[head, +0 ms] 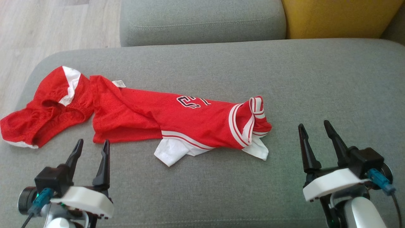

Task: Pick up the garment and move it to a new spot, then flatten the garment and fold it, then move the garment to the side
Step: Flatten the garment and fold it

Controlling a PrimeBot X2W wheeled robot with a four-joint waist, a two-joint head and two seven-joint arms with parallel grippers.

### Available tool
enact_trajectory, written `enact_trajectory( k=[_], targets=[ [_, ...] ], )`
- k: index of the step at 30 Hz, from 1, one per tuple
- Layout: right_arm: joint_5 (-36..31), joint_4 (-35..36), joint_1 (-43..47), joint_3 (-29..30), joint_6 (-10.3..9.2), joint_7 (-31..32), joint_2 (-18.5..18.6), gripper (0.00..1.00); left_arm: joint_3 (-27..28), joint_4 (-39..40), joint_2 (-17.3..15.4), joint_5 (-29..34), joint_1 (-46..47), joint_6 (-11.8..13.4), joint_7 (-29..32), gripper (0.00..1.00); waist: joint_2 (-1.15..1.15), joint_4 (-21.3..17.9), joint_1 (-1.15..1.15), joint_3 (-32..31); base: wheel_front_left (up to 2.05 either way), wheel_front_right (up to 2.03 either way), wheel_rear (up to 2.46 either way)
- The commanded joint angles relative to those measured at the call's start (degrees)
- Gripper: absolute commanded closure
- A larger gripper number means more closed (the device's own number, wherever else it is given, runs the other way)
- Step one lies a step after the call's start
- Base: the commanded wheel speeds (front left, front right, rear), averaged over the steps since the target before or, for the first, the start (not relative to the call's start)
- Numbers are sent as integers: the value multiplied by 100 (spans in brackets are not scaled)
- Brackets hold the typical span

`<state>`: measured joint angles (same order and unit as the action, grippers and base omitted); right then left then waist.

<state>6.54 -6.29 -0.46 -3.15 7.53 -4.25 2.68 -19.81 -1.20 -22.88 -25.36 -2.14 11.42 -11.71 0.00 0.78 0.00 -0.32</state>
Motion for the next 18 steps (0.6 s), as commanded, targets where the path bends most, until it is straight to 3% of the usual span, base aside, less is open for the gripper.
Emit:
enact_trajectory(
  k=[1, 8, 18],
  targets=[
    [4, 215, -163, -131, -4, 2, 20, 0, 229, 187, -159, -16, 252, 36, -39, 0, 0, 0, 0, 7, 0, 0, 0],
    [-77, 111, -364, -517, -4, 112, 20, 0, 191, 228, -155, -8, 384, 9, -53, 0, 0, 99, 0, 145, 0, 0, 0],
    [-135, -1107, -1243, -2203, -4, 496, 20, 0, 106, 195, -80, 48, 869, -148, -148, 0, 0, 570, 0, 655, 0, 0, 0]
  ],
)
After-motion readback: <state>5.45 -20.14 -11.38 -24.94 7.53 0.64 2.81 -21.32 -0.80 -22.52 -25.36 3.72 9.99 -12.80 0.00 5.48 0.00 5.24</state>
